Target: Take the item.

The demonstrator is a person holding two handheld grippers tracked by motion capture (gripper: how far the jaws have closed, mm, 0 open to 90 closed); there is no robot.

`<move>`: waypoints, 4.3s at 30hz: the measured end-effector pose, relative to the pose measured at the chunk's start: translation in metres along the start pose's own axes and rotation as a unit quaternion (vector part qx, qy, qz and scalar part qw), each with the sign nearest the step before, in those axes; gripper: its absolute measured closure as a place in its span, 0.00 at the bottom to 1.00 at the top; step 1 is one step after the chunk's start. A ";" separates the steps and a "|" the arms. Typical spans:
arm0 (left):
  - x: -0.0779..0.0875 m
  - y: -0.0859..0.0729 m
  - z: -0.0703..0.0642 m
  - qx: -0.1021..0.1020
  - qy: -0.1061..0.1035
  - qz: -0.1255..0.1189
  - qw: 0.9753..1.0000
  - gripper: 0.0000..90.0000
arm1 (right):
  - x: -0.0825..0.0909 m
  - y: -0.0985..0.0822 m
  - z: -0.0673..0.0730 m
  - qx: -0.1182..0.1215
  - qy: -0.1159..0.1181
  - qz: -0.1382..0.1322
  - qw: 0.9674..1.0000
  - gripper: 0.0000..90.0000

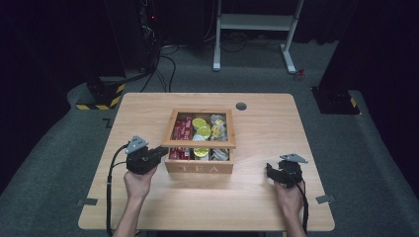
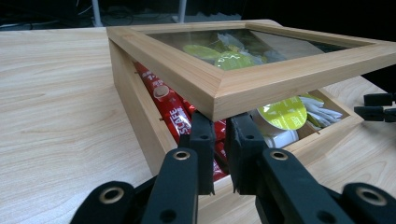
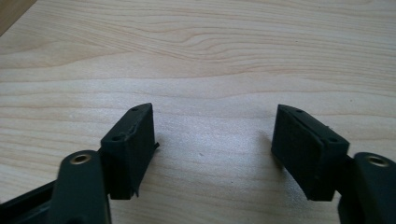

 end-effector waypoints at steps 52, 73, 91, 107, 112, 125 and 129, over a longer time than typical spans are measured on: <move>0.000 0.029 0.003 -0.010 -0.006 0.006 1.000 0.92 | 0.041 0.043 0.068 0.016 0.228 -0.083 0.970 0.70; 0.000 0.042 0.004 -0.017 -0.003 0.006 1.000 0.92 | 0.039 0.069 0.112 0.056 0.265 -0.094 0.958 0.71; -0.001 0.049 0.004 -0.015 -0.001 0.008 1.000 0.92 | 0.028 0.085 0.155 0.082 0.273 -0.110 0.952 0.57; -0.001 0.051 0.005 -0.017 -0.004 0.010 1.000 0.92 | 0.014 0.085 0.184 0.143 0.250 -0.115 0.951 0.32; -0.001 0.052 0.005 -0.016 -0.004 0.010 1.000 0.92 | 0.012 0.088 0.196 0.162 0.242 -0.112 0.950 0.29; -0.001 0.052 0.005 -0.017 -0.006 0.010 1.000 0.91 | 0.001 0.091 0.211 0.194 0.212 -0.099 0.953 0.30; -0.001 0.052 0.005 -0.016 -0.007 0.011 1.000 0.91 | 0.000 0.090 0.212 0.198 0.205 -0.099 0.953 0.39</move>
Point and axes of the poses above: each handheld gripper's, and its own axes: x roughly backward along the jaws, y roughly out of its top, z roughly to its left, the point moved 1 cm from there along -x, roughly forward along the jaws, and after that the axes turned 3 degrees about -y, right-handed, at the moved point
